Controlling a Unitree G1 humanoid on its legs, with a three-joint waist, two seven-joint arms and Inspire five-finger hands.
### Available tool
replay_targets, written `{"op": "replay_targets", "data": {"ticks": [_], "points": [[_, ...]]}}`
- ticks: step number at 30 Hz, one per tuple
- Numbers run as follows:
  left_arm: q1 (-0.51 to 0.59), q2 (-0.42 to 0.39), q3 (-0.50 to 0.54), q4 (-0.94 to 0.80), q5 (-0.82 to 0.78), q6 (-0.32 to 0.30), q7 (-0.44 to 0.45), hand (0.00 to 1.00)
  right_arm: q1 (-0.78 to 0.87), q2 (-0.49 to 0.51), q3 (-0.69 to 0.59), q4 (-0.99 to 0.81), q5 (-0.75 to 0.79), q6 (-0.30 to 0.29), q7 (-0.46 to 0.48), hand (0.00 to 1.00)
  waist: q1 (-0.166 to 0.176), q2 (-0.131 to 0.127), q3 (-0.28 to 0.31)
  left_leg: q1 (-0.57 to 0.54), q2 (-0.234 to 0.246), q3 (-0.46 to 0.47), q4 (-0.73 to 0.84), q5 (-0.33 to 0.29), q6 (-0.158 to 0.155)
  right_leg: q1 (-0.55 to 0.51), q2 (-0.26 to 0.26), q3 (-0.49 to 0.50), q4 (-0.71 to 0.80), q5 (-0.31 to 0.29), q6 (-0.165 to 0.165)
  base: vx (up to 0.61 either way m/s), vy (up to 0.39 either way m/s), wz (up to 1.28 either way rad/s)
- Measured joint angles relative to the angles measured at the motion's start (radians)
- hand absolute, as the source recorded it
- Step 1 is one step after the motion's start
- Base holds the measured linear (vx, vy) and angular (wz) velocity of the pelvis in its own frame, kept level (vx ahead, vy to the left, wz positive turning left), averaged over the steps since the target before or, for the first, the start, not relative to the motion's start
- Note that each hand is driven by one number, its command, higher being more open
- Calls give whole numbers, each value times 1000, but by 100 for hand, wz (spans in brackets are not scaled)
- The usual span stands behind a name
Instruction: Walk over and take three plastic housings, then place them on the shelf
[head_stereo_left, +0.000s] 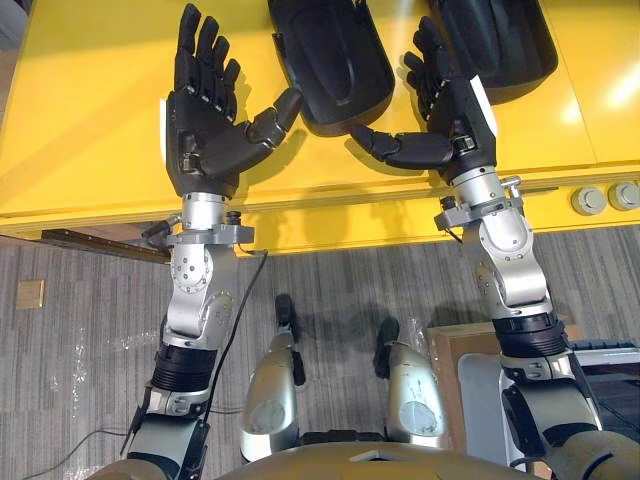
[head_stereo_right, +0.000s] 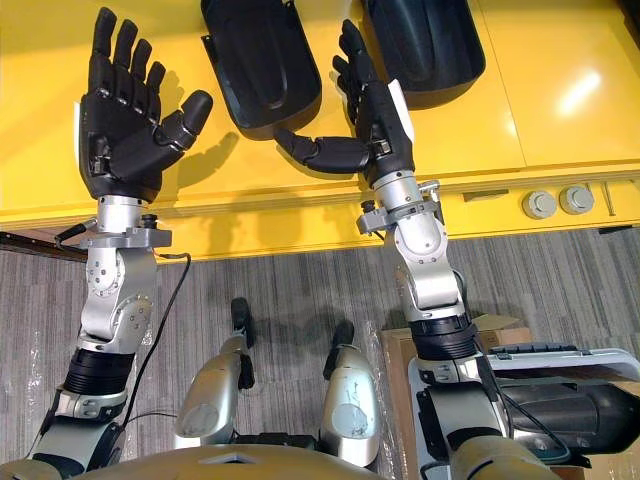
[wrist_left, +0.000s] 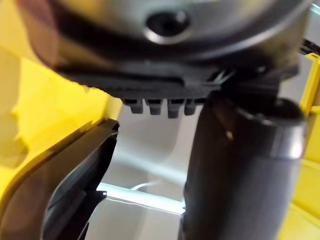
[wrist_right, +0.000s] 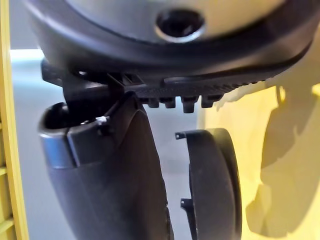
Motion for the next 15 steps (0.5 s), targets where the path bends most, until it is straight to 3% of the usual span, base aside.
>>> {"op": "replay_targets", "data": {"ticks": [5, 10, 15], "points": [[0, 4, -5, -3, 35, 9, 0, 100, 34, 2, 14, -9, 4, 19, 66, 100, 2, 0, 0, 3, 0, 0, 0, 0, 1, 1, -1, 2, 5, -5, -6, -6, -12, 0], [0, 3, -10, -3, 35, 49, 5, 100, 56, 11, 41, -30, 12, 22, 90, 100, -1, 0, 0, 9, 0, 1, -1, 0, 0, 5, -1, 3, 7, -5, -6, 1, -7, 0], [-5, 3, -24, -3, 35, 51, 15, 100, 83, 36, 41, -56, 19, 34, 94, 100, -1, 0, 0, 12, 0, 4, -2, 0, 0, 8, -1, 4, 6, -5, -5, 0, 0, 0]]}}
